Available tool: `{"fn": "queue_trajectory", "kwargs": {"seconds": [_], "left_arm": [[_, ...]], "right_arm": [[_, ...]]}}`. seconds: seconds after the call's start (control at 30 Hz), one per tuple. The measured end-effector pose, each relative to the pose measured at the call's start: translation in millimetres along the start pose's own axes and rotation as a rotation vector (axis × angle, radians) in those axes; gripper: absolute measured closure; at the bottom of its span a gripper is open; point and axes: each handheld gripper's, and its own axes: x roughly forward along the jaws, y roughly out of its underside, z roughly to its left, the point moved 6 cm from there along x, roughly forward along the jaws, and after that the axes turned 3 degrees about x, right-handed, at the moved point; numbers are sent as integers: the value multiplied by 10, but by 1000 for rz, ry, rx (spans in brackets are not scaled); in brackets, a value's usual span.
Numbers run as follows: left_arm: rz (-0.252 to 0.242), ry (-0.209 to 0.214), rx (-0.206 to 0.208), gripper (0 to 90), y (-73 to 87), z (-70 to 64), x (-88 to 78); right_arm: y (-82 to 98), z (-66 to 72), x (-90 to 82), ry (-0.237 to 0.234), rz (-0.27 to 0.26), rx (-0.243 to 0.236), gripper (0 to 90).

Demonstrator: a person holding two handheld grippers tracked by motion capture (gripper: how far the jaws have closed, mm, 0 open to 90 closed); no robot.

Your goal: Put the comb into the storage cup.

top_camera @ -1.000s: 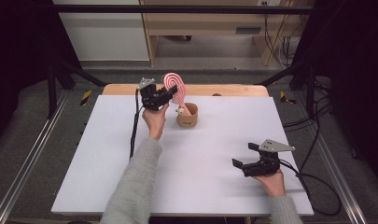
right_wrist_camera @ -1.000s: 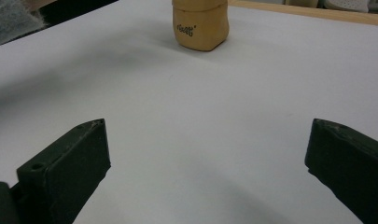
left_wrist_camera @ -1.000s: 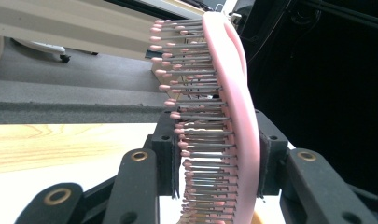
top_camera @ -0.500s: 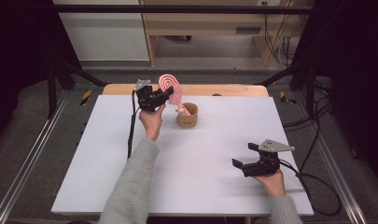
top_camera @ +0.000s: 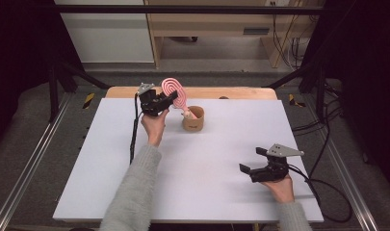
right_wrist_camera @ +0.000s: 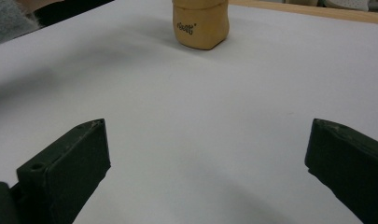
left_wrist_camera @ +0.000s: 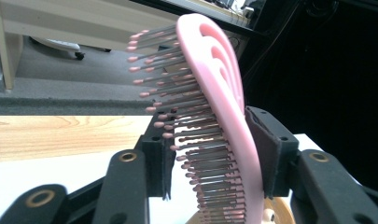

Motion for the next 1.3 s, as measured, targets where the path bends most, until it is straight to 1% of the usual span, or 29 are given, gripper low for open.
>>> {"fn": "queue_trajectory", "kwargs": {"seconds": [0.3,0.37,0.5,0.6,0.67,0.73,0.8,0.87,1.03,1.17,1.3], "left_arm": [[51,1,60,425,33,20,-65],[46,14,56,406,25,24,-95],[35,24,49,341,-5,42,-173],[33,24,49,294,-31,58,-240],[42,37,50,261,-37,56,-277],[60,37,72,227,-33,57,-310],[68,29,99,204,-35,56,-352],[67,30,112,166,-40,55,-392],[99,24,149,72,-46,53,-470],[113,20,181,48,-51,43,-533],[111,34,192,27,-60,19,-588]], "right_arm": [[1,-1,2,1,1,1,3],[0,-1,2,1,0,0,3],[-1,0,0,0,-1,2,2],[1,-3,3,2,2,0,2],[3,-4,4,3,4,-2,2],[3,-4,6,3,3,-1,2],[5,-4,10,3,4,-1,2],[6,-4,12,5,5,-1,2],[10,-5,16,6,7,-2,2],[6,-7,14,8,4,-2,2],[3,-4,9,8,2,2,2]]}}
